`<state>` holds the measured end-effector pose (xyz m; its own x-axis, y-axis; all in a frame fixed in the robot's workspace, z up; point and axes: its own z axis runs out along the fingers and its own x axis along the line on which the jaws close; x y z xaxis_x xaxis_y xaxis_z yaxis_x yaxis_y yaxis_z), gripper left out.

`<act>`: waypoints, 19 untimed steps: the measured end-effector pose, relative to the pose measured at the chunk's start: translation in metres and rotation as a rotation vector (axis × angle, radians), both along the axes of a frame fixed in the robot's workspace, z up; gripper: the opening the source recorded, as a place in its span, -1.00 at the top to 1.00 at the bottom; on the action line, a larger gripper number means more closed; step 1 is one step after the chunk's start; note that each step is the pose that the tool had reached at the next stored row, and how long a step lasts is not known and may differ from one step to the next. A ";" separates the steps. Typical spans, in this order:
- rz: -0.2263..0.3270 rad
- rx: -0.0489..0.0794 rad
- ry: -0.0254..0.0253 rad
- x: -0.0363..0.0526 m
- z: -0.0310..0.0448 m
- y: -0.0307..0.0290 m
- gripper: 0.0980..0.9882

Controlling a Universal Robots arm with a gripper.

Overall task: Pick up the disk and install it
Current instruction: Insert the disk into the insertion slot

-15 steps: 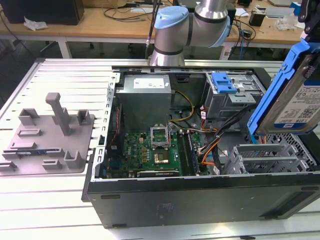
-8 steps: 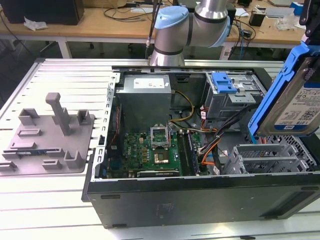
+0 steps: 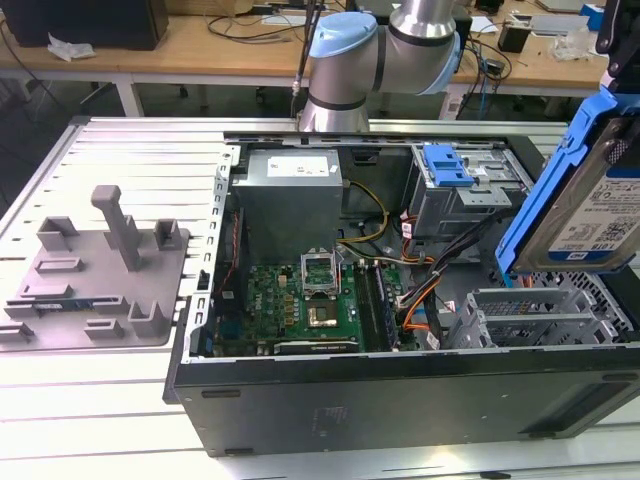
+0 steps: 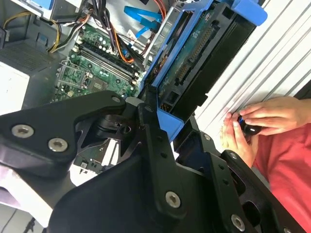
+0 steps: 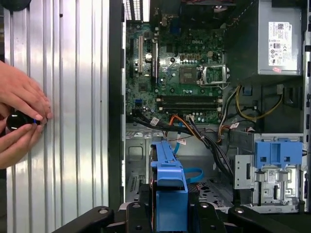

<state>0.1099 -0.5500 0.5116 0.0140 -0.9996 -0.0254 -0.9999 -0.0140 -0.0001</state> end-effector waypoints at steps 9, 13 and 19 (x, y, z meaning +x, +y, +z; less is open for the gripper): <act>0.002 0.000 -0.0003 -0.0004 -0.0052 0.0010 0.39; 0.002 0.000 -0.0004 -0.0003 -0.0097 0.0010 0.39; 0.002 0.000 -0.0003 0.0032 -0.0122 0.0011 0.39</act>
<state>0.1131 -0.5489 0.4994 0.0158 -0.9996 -0.0252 -0.9999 -0.0158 -0.0004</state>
